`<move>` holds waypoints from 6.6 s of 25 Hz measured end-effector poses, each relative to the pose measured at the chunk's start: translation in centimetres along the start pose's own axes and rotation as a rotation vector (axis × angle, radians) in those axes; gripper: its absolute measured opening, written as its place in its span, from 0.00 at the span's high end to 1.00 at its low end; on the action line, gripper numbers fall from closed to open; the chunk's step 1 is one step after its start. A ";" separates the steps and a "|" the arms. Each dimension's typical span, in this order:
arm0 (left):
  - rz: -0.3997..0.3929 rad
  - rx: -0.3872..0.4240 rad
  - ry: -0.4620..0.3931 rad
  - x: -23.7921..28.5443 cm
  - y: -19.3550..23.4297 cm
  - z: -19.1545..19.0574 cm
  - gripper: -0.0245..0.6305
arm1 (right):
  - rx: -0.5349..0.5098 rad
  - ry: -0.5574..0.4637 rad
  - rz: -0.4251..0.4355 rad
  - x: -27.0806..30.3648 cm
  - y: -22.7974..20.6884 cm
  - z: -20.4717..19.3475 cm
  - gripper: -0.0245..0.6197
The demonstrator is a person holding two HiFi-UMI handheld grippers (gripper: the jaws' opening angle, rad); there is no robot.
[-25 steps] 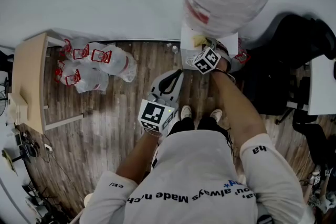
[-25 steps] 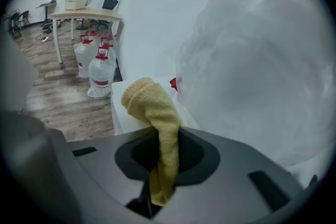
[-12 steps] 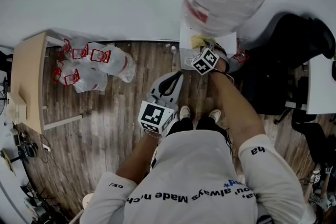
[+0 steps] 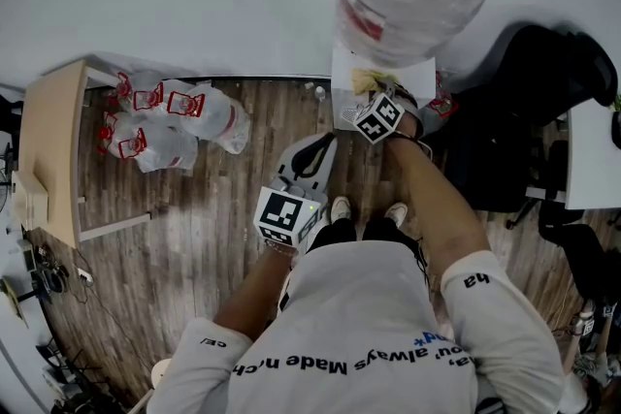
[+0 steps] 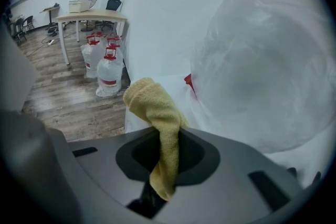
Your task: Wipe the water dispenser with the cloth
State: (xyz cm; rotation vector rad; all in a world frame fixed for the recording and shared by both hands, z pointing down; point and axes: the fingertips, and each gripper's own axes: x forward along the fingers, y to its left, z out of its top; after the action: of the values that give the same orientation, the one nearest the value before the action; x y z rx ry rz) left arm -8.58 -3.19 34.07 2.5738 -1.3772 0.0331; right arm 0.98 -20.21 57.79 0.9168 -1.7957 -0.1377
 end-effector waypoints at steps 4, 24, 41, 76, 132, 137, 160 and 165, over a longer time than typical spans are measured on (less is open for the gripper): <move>-0.005 -0.004 -0.010 0.0 0.0 0.3 0.92 | 0.004 0.007 0.023 0.2 0.7 -0.5 0.89; -0.060 0.007 -0.019 2.6 -1.8 0.9 0.92 | 0.039 -0.071 -0.078 -3.3 -4.0 -2.1 0.87; -0.038 0.003 0.002 4.3 -1.9 0.6 0.92 | -0.040 0.001 -0.102 -1.0 -7.5 -5.6 0.86; -0.044 0.007 0.006 4.3 -3.0 0.4 0.92 | -0.054 0.017 -0.059 -0.6 -5.1 -7.2 0.90; 0.020 -0.016 0.088 7.8 -3.6 -1.8 0.92 | 0.029 -0.011 -0.096 5.7 -18.8 -10.1 0.87; 0.027 -0.018 0.085 7.2 -3.3 -1.9 0.92 | 0.029 -0.013 -0.096 5.5 -17.9 -10.3 0.89; 0.008 -0.004 0.059 5.5 -4.2 -1.1 0.92 | -0.105 0.027 -0.098 2.7 -13.5 -12.0 0.90; 0.001 -0.001 0.056 5.1 -4.7 -1.1 0.92 | -0.109 0.036 -0.113 1.9 -12.5 -12.6 0.90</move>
State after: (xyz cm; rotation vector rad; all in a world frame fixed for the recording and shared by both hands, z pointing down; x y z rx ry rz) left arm -1.71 -4.62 34.92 2.5514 -1.3585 0.1039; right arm 17.81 -26.17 58.44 0.9365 -1.6863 -0.2865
